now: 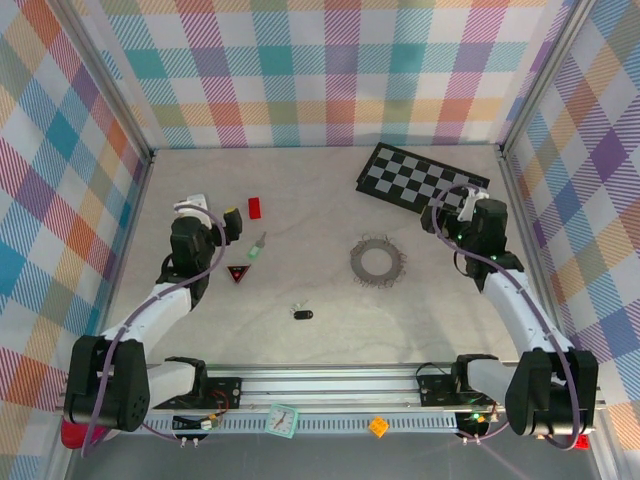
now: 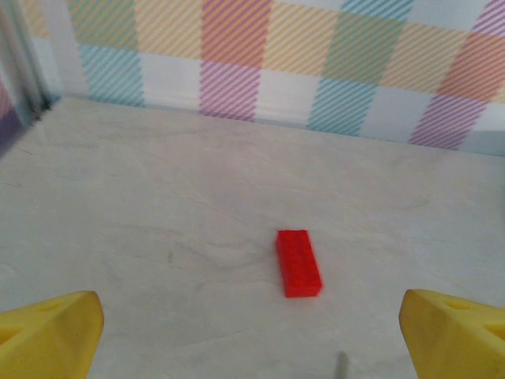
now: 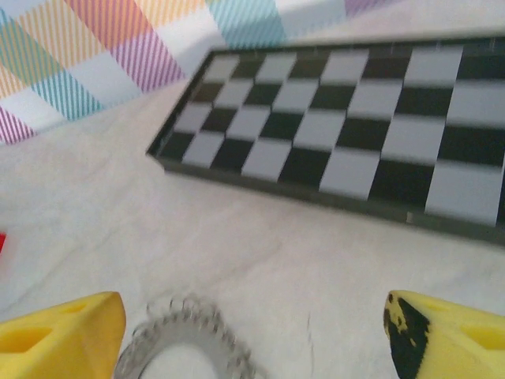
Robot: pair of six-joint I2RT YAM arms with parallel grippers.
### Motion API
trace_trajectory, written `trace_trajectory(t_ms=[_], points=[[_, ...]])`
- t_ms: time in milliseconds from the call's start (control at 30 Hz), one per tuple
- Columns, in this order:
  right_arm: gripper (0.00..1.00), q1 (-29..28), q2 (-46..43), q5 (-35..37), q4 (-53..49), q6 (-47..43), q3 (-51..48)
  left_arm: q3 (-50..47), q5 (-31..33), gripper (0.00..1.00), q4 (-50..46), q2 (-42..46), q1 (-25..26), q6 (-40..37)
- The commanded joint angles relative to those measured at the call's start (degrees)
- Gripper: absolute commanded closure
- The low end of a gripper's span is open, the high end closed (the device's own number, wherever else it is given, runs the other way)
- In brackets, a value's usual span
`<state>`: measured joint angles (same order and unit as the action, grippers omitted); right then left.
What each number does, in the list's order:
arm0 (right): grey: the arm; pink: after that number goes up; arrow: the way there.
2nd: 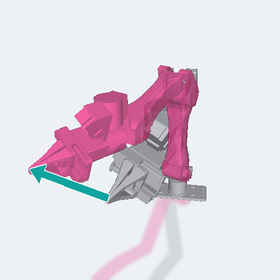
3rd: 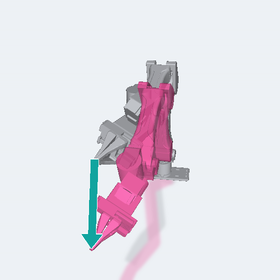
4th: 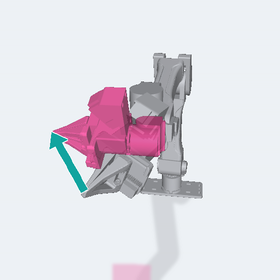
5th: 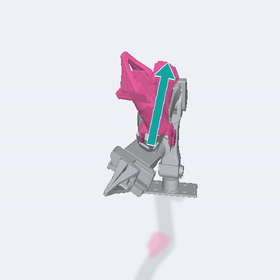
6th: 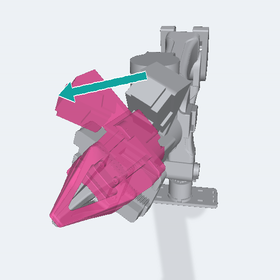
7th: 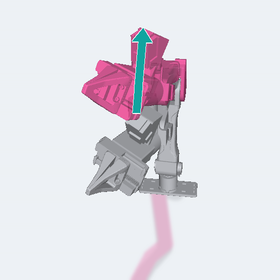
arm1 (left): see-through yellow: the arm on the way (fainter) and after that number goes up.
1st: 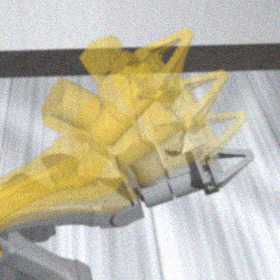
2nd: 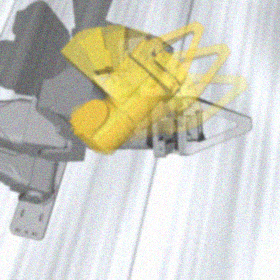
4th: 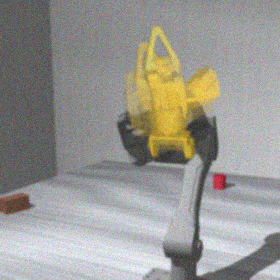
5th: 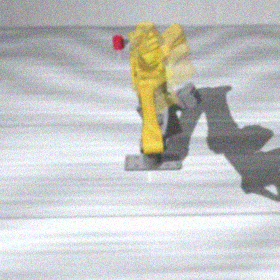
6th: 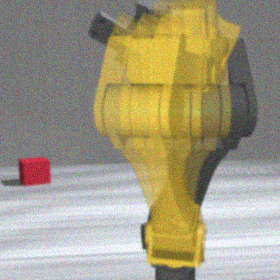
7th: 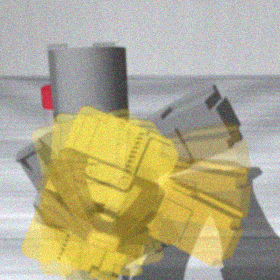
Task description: Put the keys on the keyring
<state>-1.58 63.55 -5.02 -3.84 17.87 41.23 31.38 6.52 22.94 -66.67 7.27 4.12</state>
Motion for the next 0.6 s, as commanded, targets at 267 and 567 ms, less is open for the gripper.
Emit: trace_trajectory(t_ms=[267,567], points=[[0.41,-8.5,-5.4,-10.6,-25.3,8.4,0.3,-2.5,-7.8,0.10,-12.3,7.4,13.5,13.3],[0.60,-20.9,0.2,-8.4,-19.0,19.3,-4.7,-8.1,1.3,0.10,-8.4,8.2,27.5,21.8]])
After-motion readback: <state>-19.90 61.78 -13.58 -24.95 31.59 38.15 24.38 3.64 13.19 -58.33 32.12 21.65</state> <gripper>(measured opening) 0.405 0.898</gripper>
